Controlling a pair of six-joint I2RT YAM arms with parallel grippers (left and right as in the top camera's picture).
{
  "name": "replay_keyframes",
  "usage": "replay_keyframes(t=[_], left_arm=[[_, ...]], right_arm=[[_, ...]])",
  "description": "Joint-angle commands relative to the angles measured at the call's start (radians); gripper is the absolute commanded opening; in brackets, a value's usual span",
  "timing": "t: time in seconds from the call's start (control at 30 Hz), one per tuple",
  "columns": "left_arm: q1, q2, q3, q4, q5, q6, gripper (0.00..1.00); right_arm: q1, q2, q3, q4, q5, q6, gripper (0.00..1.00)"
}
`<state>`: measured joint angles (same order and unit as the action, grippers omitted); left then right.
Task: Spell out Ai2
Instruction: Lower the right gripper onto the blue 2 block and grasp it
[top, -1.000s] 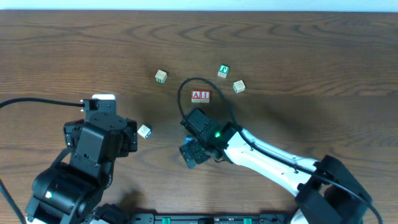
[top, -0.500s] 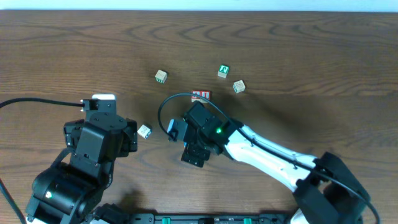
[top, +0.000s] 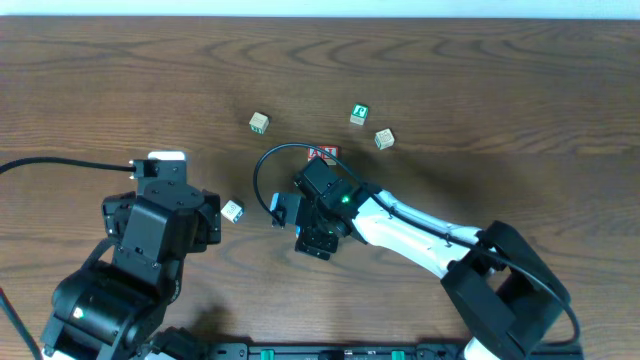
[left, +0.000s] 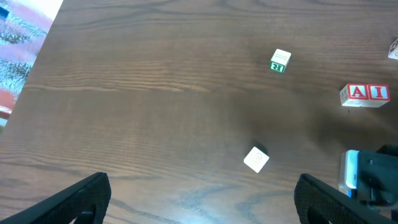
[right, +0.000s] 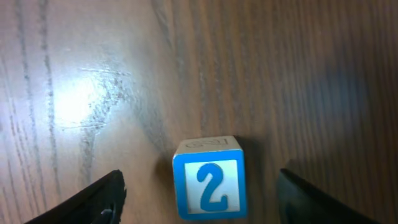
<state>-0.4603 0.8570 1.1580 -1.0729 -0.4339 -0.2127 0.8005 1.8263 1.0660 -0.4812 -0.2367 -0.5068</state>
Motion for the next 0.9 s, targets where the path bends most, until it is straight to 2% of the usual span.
replay_keyframes(t=[0.0, 0.57, 0.8, 0.87], left_arm=[[0.002, -0.001, 0.009, -0.001, -0.018, -0.004, 0.95], [0.002, -0.001, 0.009, -0.001, -0.018, -0.004, 0.95], [0.002, -0.001, 0.009, -0.001, -0.018, -0.004, 0.95], [0.002, -0.001, 0.009, -0.001, -0.018, -0.004, 0.95]], right_arm=[[-0.008, 0.009, 0.013, 0.005, -0.030, -0.009, 0.63], [-0.008, 0.051, 0.013, 0.007, -0.053, -0.011, 0.50], [-0.008, 0.059, 0.013, 0.020, -0.052, -0.014, 0.40], [-0.008, 0.059, 0.013, 0.022, -0.052, -0.015, 0.33]])
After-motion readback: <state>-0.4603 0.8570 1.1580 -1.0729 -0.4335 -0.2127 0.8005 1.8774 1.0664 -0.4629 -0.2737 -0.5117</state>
